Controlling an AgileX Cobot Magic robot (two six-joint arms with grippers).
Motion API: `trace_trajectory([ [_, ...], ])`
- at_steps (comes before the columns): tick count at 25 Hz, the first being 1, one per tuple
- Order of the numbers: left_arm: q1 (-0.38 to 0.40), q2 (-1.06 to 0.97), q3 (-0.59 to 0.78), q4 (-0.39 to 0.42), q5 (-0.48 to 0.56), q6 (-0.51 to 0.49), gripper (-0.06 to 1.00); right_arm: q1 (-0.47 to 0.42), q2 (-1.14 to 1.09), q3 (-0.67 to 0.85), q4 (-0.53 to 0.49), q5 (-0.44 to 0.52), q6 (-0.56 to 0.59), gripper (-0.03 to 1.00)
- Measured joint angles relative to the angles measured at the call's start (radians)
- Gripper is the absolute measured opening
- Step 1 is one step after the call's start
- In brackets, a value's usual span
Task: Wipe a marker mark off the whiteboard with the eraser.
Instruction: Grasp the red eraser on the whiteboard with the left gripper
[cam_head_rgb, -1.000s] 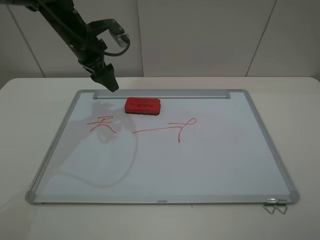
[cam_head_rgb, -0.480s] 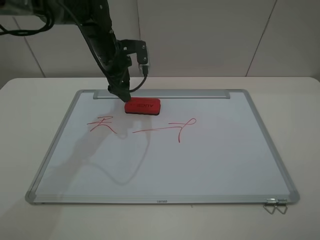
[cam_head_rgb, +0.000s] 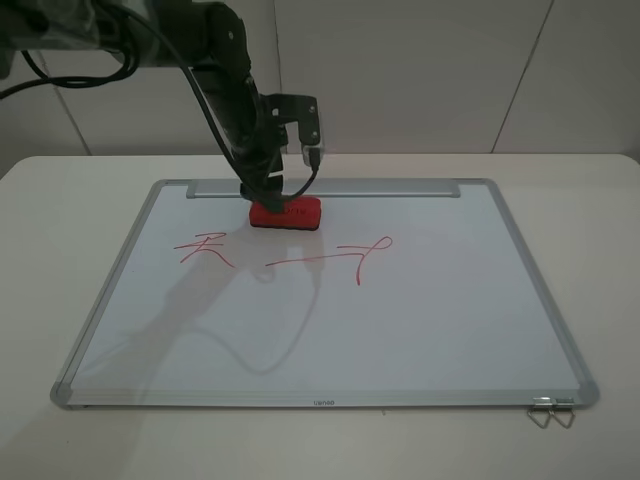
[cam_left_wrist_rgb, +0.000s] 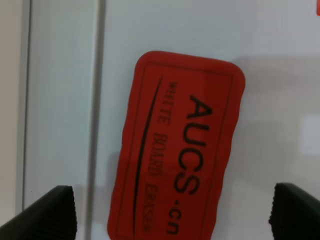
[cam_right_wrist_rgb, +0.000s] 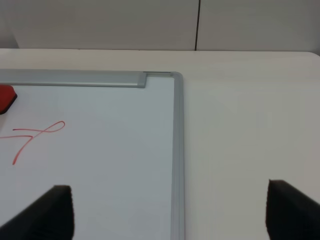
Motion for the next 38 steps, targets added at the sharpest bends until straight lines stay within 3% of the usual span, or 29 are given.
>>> trace_trajectory([
  [14,-0.001,0.050,-0.001,-0.001,-0.068,-0.001,0.77,0.000,0.000,0.000,0.000,0.000,0.000,0.69],
  [23,-0.001,0.050,-0.001,-0.024,-0.031,-0.001,0.77,0.000,0.000,0.000,0.000,0.000,0.000,0.69],
  [38,-0.001,0.068,-0.001,-0.024,-0.060,-0.001,0.77,0.000,0.000,0.000,0.000,0.000,0.000,0.69],
])
